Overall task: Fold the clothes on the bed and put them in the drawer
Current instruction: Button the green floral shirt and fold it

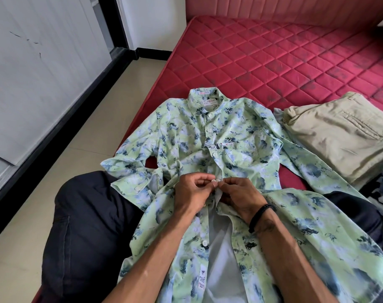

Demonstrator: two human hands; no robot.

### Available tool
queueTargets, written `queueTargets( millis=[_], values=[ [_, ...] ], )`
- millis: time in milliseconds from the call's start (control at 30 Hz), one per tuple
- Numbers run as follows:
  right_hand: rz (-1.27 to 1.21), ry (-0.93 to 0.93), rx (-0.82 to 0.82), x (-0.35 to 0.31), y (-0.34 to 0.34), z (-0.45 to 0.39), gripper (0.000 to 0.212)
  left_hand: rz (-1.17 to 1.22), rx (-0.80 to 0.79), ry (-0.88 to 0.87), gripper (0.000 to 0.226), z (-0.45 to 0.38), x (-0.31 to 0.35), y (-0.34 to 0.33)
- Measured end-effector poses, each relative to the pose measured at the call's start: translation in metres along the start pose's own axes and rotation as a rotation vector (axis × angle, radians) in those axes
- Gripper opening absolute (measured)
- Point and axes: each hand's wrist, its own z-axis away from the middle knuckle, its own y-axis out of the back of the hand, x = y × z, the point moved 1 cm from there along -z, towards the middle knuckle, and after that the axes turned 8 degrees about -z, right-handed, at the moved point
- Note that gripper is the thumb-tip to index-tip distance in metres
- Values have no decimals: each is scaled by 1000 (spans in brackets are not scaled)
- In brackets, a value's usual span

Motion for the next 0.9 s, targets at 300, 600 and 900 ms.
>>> queueTargets(
  millis=[300,600,900],
  values=[
    [-4,113,1,-8,-4,8,10,38,19,7,21,-2,-1,2],
    [410,279,130,-12,-9,7,26,-103,43,-98,14,3,1,-1],
    [433,343,181,-9,-9,5,19,-115,82,-93,10,2,0,-4]
  ],
)
